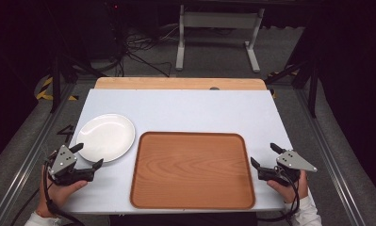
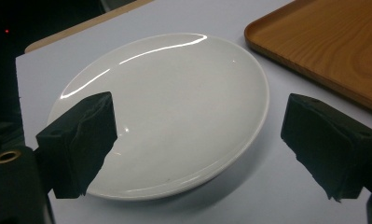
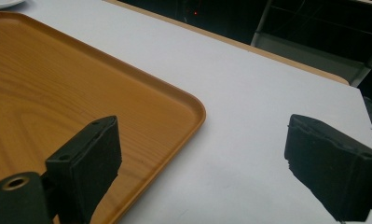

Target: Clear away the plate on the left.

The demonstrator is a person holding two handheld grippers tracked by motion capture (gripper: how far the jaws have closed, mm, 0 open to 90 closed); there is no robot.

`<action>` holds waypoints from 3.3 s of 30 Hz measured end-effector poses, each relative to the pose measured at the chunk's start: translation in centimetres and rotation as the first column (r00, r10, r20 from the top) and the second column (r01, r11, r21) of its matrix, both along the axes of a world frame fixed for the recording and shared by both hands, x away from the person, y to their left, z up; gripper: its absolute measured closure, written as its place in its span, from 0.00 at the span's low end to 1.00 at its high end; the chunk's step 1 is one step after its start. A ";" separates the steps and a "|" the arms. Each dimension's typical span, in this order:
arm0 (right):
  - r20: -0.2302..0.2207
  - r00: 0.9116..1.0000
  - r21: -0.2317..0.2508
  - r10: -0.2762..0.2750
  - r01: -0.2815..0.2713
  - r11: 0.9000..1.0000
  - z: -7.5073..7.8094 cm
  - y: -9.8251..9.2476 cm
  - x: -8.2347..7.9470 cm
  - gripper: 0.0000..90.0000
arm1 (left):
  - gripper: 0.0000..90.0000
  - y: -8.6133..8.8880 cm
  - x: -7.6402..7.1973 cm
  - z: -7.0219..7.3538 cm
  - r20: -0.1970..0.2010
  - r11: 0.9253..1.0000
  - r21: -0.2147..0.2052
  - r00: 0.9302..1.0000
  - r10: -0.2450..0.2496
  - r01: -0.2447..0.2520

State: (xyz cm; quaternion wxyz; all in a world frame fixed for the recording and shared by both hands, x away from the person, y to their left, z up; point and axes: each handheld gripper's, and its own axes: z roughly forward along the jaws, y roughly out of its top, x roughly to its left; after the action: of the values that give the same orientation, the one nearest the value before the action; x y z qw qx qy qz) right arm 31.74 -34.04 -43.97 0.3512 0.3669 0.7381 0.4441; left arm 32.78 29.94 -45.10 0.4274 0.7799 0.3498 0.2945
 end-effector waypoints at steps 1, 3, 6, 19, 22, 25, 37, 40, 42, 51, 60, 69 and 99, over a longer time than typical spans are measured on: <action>-0.003 1.000 -0.002 0.000 0.000 1.000 -0.1 0.0 0.0 0.13 | 0.13 -0.1 0.0 0.0 0.001 1.000 0.009 1.000 0.001 -0.001; -0.003 1.000 -0.002 -0.001 0.001 1.000 0.0 0.0 0.0 0.13 | 0.14 -0.1 -0.1 0.0 -0.004 1.000 0.008 1.000 -0.006 0.006; -0.001 1.000 0.002 -0.001 0.001 1.000 0.1 0.0 0.0 0.13 | 0.14 -0.1 -0.2 -0.1 -0.005 1.000 0.013 1.000 -0.009 0.009; -0.003 1.000 0.021 0.005 -0.005 1.000 0.3 0.2 0.4 0.13 | 0.14 0.2 -0.9 0.0 -0.009 0.998 0.069 1.000 -0.006 0.007; -0.007 1.000 0.024 0.009 -0.009 1.000 0.2 0.3 0.5 0.13 | 0.14 0.2 -1.1 0.0 -0.012 0.995 0.097 1.000 -0.005 0.007; -0.010 1.000 0.029 0.009 -0.009 1.000 0.2 0.3 0.6 0.13 | 0.14 0.1 -1.1 0.0 -0.022 0.993 0.122 1.000 -0.003 0.006; -0.016 1.000 0.036 0.005 -0.004 0.999 0.2 0.1 0.7 0.13 | 0.14 -2.4 -0.6 -0.8 0.008 0.923 0.385 1.000 0.011 -0.013; -0.019 1.000 0.038 0.002 -0.001 0.999 0.1 0.1 0.8 0.13 | 0.14 -2.8 -0.4 -1.0 0.015 0.902 0.432 1.000 0.012 -0.017; -0.022 1.000 0.038 0.005 -0.004 0.999 0.1 0.1 0.8 0.13 | 0.15 -3.1 -0.2 -1.1 0.030 0.873 0.488 0.999 0.010 -0.023; -0.023 1.000 0.043 0.002 -0.001 0.999 0.1 0.0 0.6 0.13 | 0.19 -4.9 0.3 -1.7 0.116 0.760 0.644 0.993 0.010 -0.083; -0.028 1.000 0.037 0.001 0.000 0.999 0.1 0.1 0.7 0.13 | 0.28 -6.3 0.2 -2.0 0.164 0.643 0.758 0.986 -0.023 -0.111; -0.035 0.999 0.038 -0.003 0.004 0.999 0.1 0.0 0.7 0.13 | 0.66 -7.7 -0.1 -3.0 0.137 0.529 0.847 0.984 -0.112 -0.058; -0.040 0.999 0.046 -0.009 0.011 0.999 0.0 -0.1 0.8 0.13 | 0.97 -9.0 -1.0 -1.9 0.169 0.510 0.858 0.971 -0.172 -0.059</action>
State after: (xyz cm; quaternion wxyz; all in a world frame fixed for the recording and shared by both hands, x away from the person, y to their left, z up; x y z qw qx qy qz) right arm 32.53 -34.18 -43.94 0.3299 0.3874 0.7327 0.4518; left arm 31.76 20.90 -46.99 0.0334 0.8597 0.0804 0.5033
